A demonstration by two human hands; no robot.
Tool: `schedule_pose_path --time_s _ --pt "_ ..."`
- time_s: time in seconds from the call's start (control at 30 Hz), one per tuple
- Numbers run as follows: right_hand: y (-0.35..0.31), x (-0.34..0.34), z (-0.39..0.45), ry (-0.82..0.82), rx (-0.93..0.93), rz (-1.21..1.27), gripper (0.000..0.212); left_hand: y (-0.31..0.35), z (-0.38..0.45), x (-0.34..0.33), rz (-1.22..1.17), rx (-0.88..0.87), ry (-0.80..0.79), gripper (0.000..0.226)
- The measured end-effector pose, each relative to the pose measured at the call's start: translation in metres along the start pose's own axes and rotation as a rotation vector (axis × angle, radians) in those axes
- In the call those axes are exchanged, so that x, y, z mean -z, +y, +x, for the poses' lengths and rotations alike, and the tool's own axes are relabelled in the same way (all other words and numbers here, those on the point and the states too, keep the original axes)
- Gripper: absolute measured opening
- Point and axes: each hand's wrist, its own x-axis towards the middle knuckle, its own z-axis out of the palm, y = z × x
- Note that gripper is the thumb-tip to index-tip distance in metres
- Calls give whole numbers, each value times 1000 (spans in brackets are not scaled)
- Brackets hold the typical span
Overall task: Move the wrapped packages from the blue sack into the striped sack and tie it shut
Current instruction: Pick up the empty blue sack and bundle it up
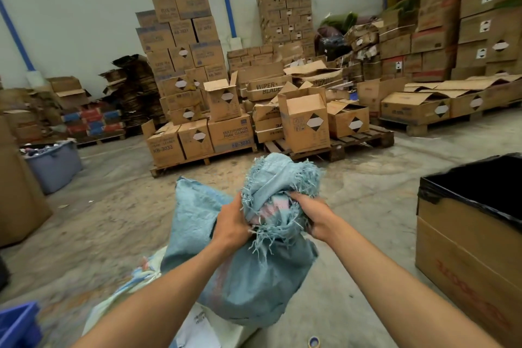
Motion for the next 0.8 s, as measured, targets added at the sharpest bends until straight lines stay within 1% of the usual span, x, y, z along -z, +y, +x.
schedule_pose_path --time_s 0.07,0.1,0.13,0.2,0.23,0.27,0.3,0.37,0.4,0.43,0.47,0.5,0.53,0.57,0.6,0.63,0.73,0.77,0.8 --pt "-5 12 -7 56 43 -312 63 -1 7 5 -1 124 51 65" --pt "-7 18 -10 74 81 -428 70 -2 11 9 0 181 90 62" --pt "-8 22 -12 110 157 -484 75 0 14 14 11 244 138 58" --pt "-9 27 -16 201 420 -544 79 3 20 22 6 391 255 53" --pt "-7 25 -19 208 541 -592 82 5 22 24 -23 461 313 53" --pt "-4 21 -21 168 608 -658 90 7 25 26 -81 522 366 54" --pt "4 13 -24 110 608 -711 102 11 28 27 -152 579 417 55" --pt "28 -7 -25 62 473 -832 128 16 32 25 -343 652 535 53" --pt "40 -17 -24 53 408 -895 134 23 31 25 -462 669 572 52" --pt "49 -25 -25 33 352 -901 137 23 34 21 -566 675 590 50" --pt "55 -29 -23 1 314 -805 134 25 34 22 -683 693 575 46" --pt "58 -30 -21 -33 299 -670 127 26 35 22 -820 699 502 42" --pt "58 -26 -17 -53 308 -571 117 29 34 25 -934 711 315 41" --pt "57 -20 -15 -61 340 -542 104 28 33 27 -1020 711 120 40" --pt "55 -13 -13 -61 365 -562 94 34 27 31 -1032 693 -37 30" --pt "53 -8 -13 -59 367 -615 86 36 21 34 -1040 653 -147 18" --pt "46 -3 -18 6 215 -960 72 30 10 35 -1017 601 -337 11" --pt "41 -6 -23 34 202 -984 63 24 10 34 -1008 593 -364 21" --pt "35 -9 -25 22 208 -932 54 20 7 34 -1013 596 -410 34"
